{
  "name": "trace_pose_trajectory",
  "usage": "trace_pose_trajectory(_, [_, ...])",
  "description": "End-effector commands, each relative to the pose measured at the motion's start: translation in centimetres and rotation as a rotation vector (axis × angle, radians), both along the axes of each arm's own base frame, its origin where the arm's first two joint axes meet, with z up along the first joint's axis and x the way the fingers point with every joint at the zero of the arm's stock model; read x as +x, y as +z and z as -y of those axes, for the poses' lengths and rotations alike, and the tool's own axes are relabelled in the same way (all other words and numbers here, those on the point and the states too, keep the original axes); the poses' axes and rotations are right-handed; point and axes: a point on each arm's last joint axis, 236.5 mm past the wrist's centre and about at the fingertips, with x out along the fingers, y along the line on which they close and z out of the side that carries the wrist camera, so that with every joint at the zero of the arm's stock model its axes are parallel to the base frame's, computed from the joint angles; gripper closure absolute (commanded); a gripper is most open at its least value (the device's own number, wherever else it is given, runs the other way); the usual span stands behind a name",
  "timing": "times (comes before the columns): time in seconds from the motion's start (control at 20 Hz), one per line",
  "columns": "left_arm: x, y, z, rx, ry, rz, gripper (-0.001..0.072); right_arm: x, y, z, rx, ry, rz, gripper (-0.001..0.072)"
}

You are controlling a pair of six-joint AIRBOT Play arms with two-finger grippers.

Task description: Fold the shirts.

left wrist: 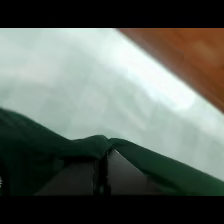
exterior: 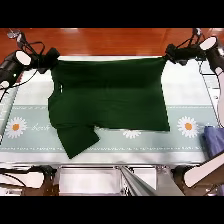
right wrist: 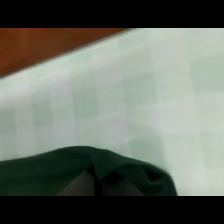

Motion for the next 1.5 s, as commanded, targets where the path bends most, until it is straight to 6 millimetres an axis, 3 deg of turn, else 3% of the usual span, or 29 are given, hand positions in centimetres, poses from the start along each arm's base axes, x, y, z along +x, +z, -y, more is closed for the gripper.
trace_pose_trajectory(0.0, [-2.4, -3.7, 0.6, 0.091, -0.174, -0.121, 0.0683, -2.3, -2.7, -0.2, 0.042, 0.108, -0.143, 0.0682])
trace_pose_trajectory(0.1, [-3.8, -4.5, 0.3, 0.082, -0.198, -0.184, 0.0683, -3.8, -2.6, 0.4, 0.072, 0.132, -0.189, 0.0682])
trace_pose_trajectory(0.2, [-5.5, -5.4, 0.4, 0.112, -0.29, -0.243, 0.0683, -6.7, -2.7, -0.3, 0.104, 0.232, -0.272, 0.0682])
trace_pose_trajectory(0.3, [-7.6, -7.2, 0.7, 0.106, -0.362, -0.335, 0.0683, -9.6, -4.1, -0.7, 0.053, 0.322, -0.372, 0.0682])
trace_pose_trajectory(0.4, [-8.9, -8.3, 1.0, 0.09, -0.388, -0.397, 0.0683, -11.1, -5.9, 0.0, -0.042, 0.333, -0.458, 0.0682])
trace_pose_trajectory(0.65, [-10.5, -8.8, -1.0, 0.127, -0.4, -0.47, 0.0682, -12.4, -6.7, -0.1, -0.111, 0.388, -0.509, 0.0682])
trace_pose_trajectory(1.05, [-12.0, -8.8, 0.1, 0.086, -0.441, -0.518, 0.0682, -13.6, -7.9, 0.3, -0.133, 0.395, -0.582, 0.0679])
trace_pose_trajectory(1.1, [-12.7, -8.8, 0.3, 0.073, -0.449, -0.544, 0.0648, -13.5, -7.6, -0.5, -0.096, 0.402, -0.572, 0.0523])
trace_pose_trajectory(1.15, [-13.4, -8.7, 0.4, 0.059, -0.451, -0.573, 0.0369, -13.5, -7.3, -1.2, -0.068, 0.41, -0.566, 0.0087])
trace_pose_trajectory(1.2, [-14.4, -8.6, 0.5, 0.049, -0.469, -0.613, 0.0017, -13.7, -7.1, -1.6, -0.053, 0.408, -0.572, 0.0089])
trace_pose_trajectory(1.35, [-17.0, -7.2, -0.9, 0.059, -0.494, -0.706, 0.0004, -14.8, -4.9, -0.4, -0.097, 0.363, -0.605, 0.0091])
trace_pose_trajectory(1.45, [-17.6, -4.5, -3.7, 0.143, -0.427, -0.662, 0.0005, -14.0, -0.2, -1.0, -0.083, 0.368, -0.465, 0.0091])
